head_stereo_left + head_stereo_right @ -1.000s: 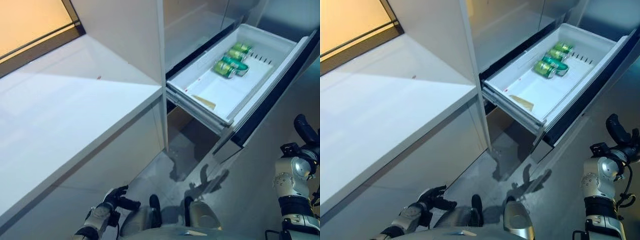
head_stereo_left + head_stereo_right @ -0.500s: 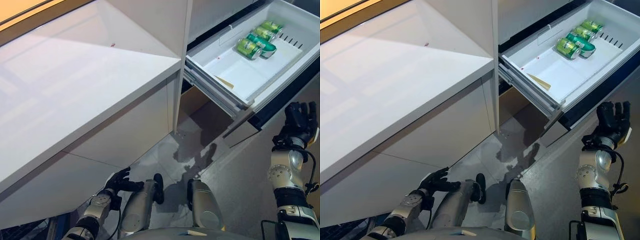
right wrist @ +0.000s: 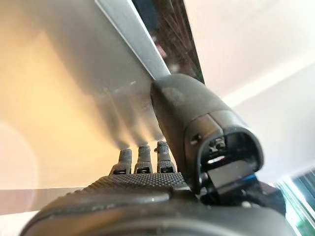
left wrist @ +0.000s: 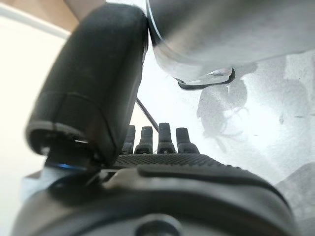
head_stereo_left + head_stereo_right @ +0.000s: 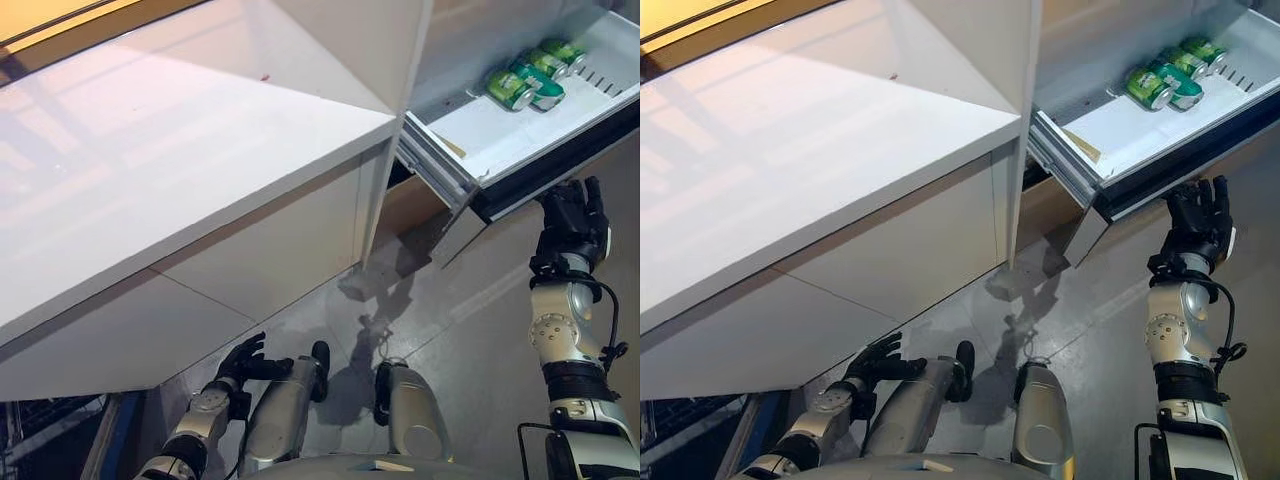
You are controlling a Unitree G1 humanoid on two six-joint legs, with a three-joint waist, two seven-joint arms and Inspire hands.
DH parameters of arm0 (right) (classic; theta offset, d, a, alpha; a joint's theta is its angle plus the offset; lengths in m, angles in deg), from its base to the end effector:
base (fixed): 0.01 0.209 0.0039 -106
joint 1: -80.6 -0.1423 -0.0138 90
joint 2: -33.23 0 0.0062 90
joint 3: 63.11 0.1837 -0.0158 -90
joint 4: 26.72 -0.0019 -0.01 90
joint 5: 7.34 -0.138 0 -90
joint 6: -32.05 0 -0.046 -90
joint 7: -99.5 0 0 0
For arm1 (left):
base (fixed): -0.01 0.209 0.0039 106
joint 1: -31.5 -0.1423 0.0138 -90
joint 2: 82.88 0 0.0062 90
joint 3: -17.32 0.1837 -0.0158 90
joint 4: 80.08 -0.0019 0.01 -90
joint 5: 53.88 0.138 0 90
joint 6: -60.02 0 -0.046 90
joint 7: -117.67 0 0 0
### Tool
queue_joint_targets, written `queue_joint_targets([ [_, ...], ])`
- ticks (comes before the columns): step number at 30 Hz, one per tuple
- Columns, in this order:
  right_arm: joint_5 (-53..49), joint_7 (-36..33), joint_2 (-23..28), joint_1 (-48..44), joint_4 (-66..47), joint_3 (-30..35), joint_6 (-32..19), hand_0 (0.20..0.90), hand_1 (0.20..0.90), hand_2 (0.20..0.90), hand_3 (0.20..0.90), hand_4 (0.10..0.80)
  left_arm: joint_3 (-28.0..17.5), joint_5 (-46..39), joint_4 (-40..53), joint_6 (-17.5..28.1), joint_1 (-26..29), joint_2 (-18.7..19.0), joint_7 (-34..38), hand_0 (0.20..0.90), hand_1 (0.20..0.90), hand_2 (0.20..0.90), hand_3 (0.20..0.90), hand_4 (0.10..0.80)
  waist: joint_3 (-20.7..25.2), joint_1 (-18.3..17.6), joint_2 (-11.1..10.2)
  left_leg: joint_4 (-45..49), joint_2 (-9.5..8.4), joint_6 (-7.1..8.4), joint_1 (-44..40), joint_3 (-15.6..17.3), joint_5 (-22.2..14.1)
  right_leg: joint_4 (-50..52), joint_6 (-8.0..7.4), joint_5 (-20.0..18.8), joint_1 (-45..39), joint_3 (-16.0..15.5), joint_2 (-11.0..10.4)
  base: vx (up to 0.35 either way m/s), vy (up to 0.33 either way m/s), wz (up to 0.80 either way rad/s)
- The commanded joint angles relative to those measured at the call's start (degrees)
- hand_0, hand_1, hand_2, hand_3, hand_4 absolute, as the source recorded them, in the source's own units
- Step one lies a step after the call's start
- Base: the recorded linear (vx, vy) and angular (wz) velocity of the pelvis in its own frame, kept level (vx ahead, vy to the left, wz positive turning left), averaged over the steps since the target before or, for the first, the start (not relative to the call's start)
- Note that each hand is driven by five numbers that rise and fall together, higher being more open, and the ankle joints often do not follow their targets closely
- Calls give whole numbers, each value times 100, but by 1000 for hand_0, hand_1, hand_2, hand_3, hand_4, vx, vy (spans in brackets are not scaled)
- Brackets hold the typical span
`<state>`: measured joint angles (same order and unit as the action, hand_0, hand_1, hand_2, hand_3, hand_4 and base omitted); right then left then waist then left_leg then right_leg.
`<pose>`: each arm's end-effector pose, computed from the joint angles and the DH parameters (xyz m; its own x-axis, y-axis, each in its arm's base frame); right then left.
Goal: Put drinks into fridge and close the fridge
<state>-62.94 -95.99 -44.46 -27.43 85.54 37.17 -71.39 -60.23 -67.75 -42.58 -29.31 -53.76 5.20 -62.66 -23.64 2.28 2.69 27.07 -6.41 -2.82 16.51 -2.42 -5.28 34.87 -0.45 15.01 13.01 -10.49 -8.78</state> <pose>0.2523 -0.2871 0.0976 0.8235 -0.5617 0.0793 0.4256 0.7042 0.5682 0.1502 0.2019 -0.0842 0.6661 0.0445 -0.7445 0.0423 0.9944 0.0972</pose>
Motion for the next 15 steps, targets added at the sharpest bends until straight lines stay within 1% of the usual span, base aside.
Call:
queue_joint_targets([
  [1,194,786,547,-1802,-618,-648,-286,900,900,900,900,800,210,155,-6,-144,-856,421,94,900,900,900,900,800,322,592,-99,-22,-39,-133,-549,-131,-768,310,404,323,-313,-368,136,50,-3,32],
  [6,52,632,535,-2171,-178,-754,-194,900,900,900,900,800,43,224,-143,-250,-915,488,119,900,900,900,900,800,366,812,-110,-98,-42,-91,-635,-302,-742,251,432,383,-523,-554,103,63,-11,35],
  [9,86,629,523,-2272,-9,-833,-129,900,900,900,900,800,-43,246,-230,-286,-926,490,137,900,900,900,900,800,411,880,-125,-112,-49,-81,-692,-346,-757,172,437,393,-653,-603,89,69,0,17],
  [15,101,527,531,-2347,166,-886,-19,900,900,900,900,800,-82,425,-207,-313,-989,508,51,900,900,900,900,800,446,886,-126,13,-75,-125,-754,-309,-894,157,410,399,-744,-568,55,35,6,12],
])
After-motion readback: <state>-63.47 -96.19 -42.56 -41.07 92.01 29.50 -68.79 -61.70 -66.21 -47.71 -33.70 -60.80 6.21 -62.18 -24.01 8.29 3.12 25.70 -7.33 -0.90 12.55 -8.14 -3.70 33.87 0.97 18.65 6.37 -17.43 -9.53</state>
